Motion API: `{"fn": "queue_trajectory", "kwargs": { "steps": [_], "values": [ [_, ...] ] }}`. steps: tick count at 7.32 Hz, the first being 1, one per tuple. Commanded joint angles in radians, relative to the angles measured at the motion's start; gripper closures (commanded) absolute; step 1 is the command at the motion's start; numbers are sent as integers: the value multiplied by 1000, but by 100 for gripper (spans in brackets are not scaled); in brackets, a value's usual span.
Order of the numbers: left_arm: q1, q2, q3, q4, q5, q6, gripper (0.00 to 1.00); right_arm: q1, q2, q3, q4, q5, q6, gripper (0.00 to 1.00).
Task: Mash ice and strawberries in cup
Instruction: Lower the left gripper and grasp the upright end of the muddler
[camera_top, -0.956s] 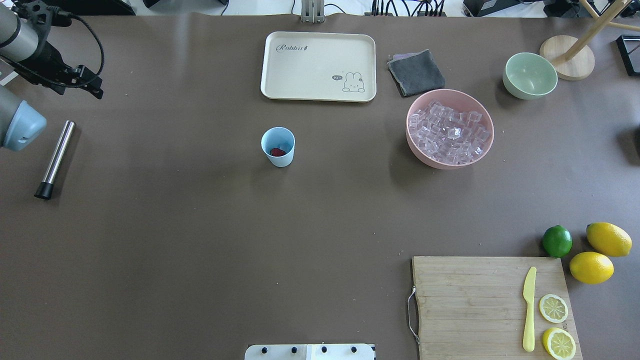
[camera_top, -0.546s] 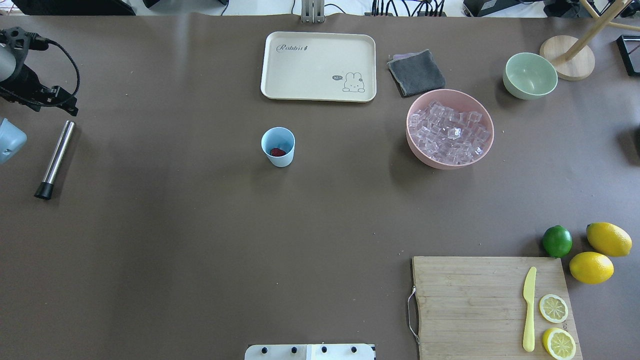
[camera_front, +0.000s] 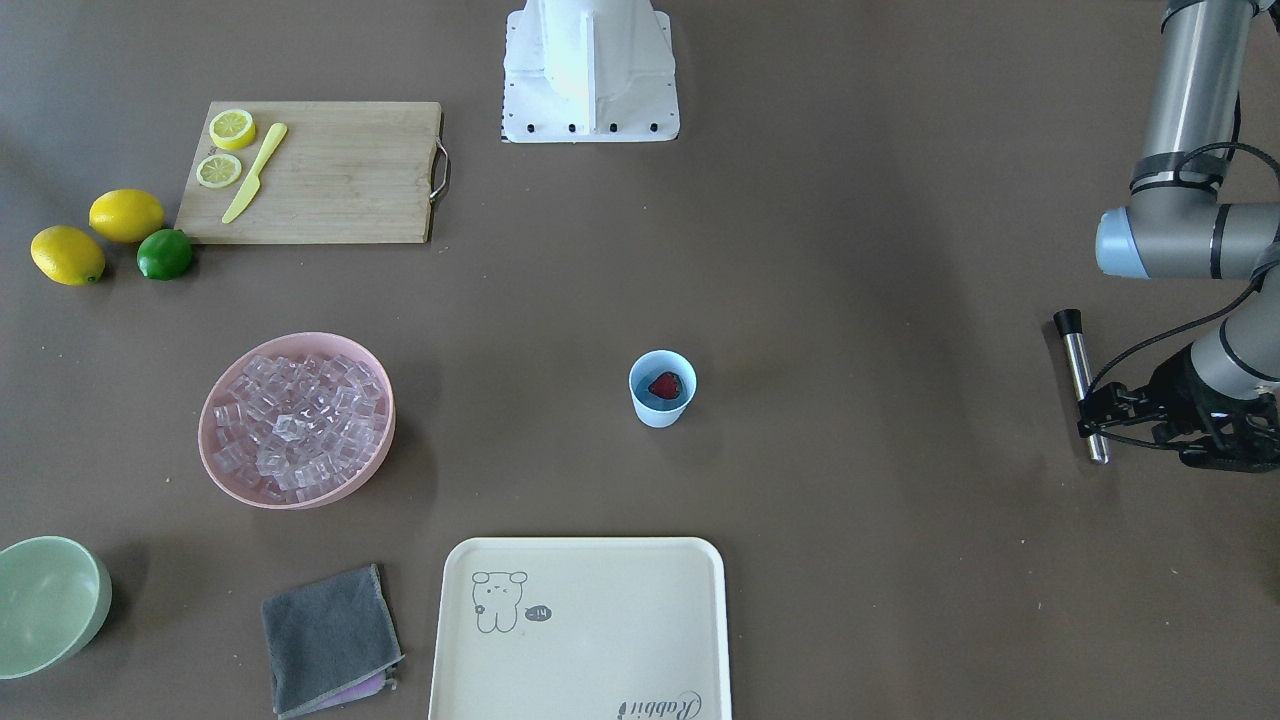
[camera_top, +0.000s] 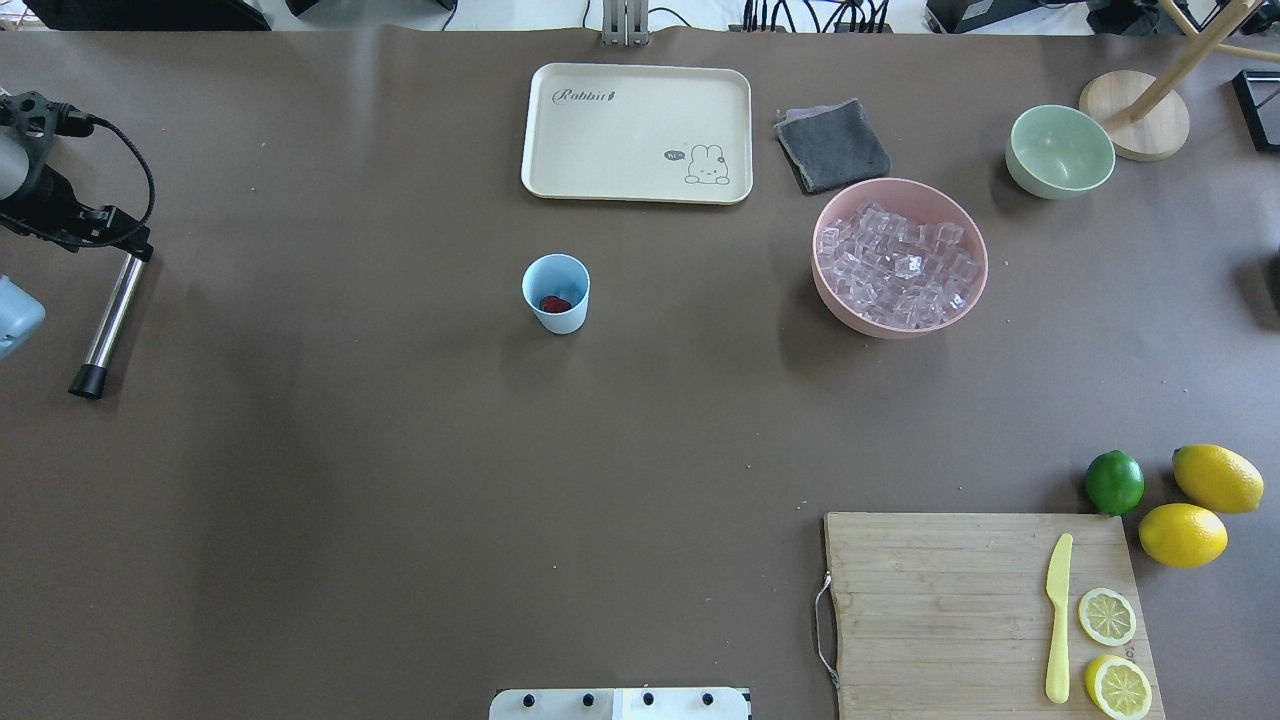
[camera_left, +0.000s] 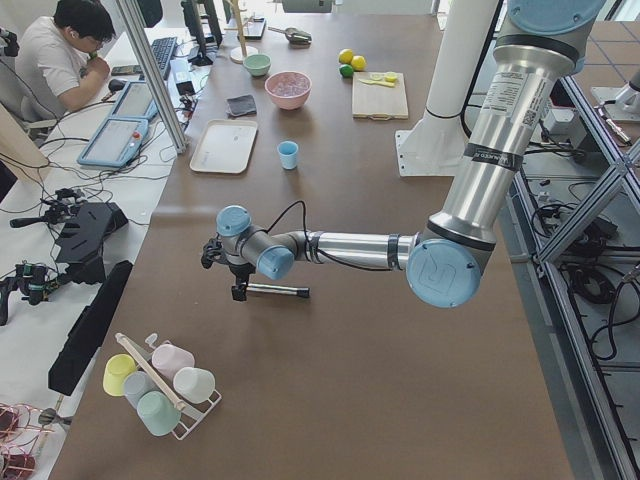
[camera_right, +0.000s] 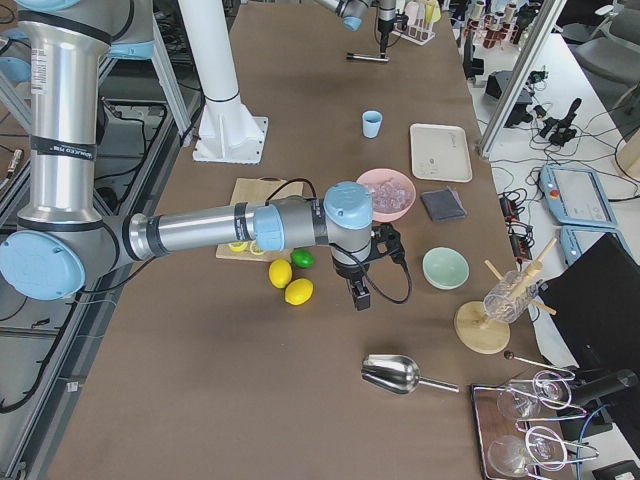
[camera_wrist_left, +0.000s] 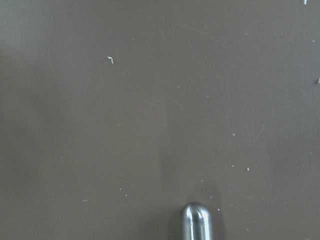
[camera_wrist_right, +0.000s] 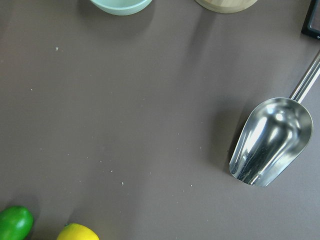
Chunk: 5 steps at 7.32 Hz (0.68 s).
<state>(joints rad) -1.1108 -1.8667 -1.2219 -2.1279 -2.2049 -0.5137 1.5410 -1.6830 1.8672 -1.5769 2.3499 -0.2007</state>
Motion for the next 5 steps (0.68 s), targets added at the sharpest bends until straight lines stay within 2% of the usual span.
{"fn": "queue_trajectory", "kwargs": {
  "steps": [1, 2, 3, 4, 5],
  "values": [
    [35, 4, 7, -53, 40, -15, 3, 1, 3, -3, 0, -6, 1, 2],
    [35, 21, 2, -58, 40, -12, 3, -1, 3, 1, 0, -6, 15, 2],
    [35, 26, 1, -60, 40, -11, 15, 1, 3, 0, 0, -7, 26, 2],
    [37, 26, 2, -60, 40, -17, 31, 1, 3, 0, 0, -8, 26, 2],
    [39, 24, -1, -60, 40, -17, 52, 1, 2, 0, 0, -8, 26, 2]
  ]
}}
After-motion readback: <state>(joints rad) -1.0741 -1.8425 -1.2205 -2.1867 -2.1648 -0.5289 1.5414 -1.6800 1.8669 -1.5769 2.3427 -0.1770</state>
